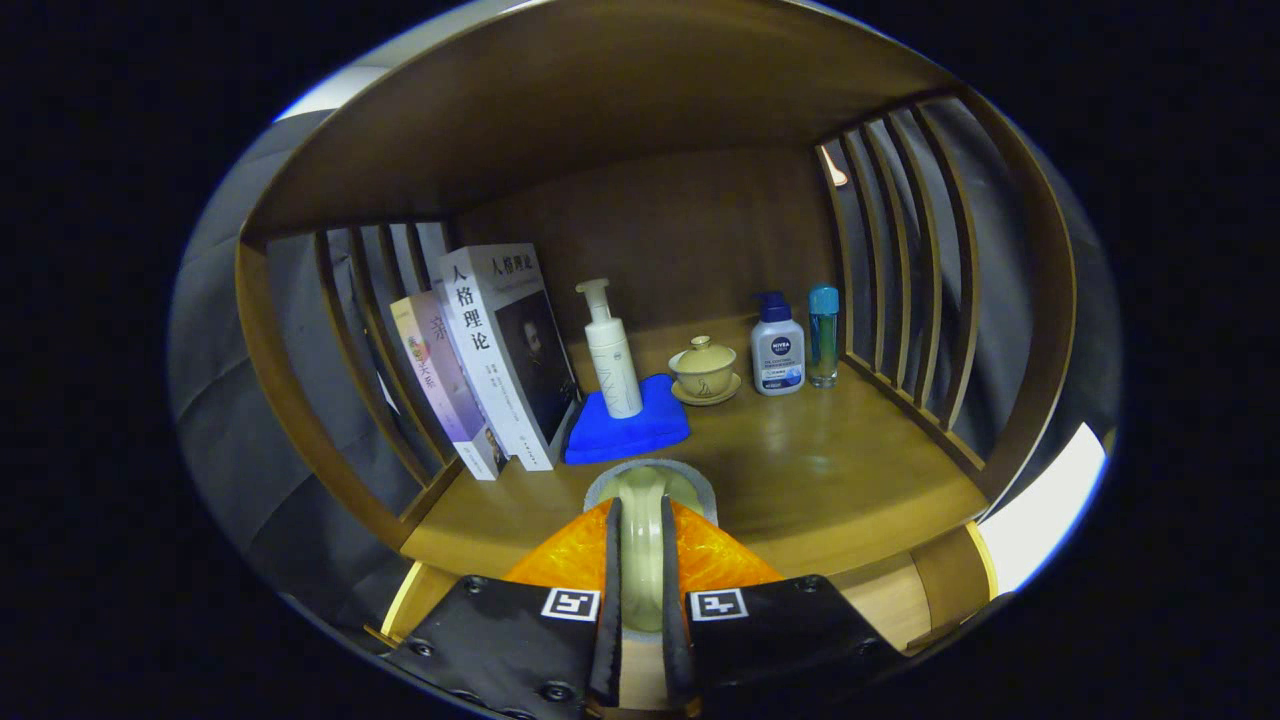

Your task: Pull open the drawer, take out the items inside it, and place them on the countertop above the cabinet.

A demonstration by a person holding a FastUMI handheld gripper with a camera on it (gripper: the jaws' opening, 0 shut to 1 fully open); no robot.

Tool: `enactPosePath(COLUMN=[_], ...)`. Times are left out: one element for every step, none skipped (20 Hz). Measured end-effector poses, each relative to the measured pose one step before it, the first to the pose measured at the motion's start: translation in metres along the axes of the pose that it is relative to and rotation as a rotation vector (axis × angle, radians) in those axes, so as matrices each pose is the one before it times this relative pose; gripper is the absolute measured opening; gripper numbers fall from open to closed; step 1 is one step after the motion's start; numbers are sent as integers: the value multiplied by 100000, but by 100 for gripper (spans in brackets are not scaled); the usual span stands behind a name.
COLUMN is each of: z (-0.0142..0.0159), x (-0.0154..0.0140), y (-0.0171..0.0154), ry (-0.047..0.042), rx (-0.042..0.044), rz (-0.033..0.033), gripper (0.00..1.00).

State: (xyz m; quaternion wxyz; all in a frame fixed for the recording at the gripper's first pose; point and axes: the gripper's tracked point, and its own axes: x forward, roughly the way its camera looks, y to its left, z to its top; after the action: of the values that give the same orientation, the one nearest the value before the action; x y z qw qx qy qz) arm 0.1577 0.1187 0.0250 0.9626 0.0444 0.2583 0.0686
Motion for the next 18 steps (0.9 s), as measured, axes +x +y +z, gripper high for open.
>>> enactPosePath(z=[256, 223, 167, -158, -169, 162, 107, -241, -176, -48, 48, -135, -7, 1, 161, -145, -98, 197], x=[424, 595, 509, 543, 418, 338, 477, 353, -29, 210, 462, 604, 272, -46, 205, 116, 27, -88], y=[-26, -102, -62, -40, 44, 64, -131, 17, -22, -119, -194, 59, -76, -144, -85, -103, -191, -26], ry=[301, 59, 195, 1077, 1389, -160, 45, 985, 611, 421, -171, 789, 262, -51, -751, 29, -181, -575], rx=[709, 231, -86, -107, 294, 942, 470, 243, 609, 205, 69, -397, -20, 190, -73, -301, -262, -224], rz=[-89, -359, -466, -323, 309, -204, -374, 416, 66, -350, -701, 368, -238, -321, -409, -503, -665, 159], gripper=[19, 19, 19, 19, 19, 19, 19, 19, 19, 19, 20, 21, 23, 23, 23, 27, 26, 28])
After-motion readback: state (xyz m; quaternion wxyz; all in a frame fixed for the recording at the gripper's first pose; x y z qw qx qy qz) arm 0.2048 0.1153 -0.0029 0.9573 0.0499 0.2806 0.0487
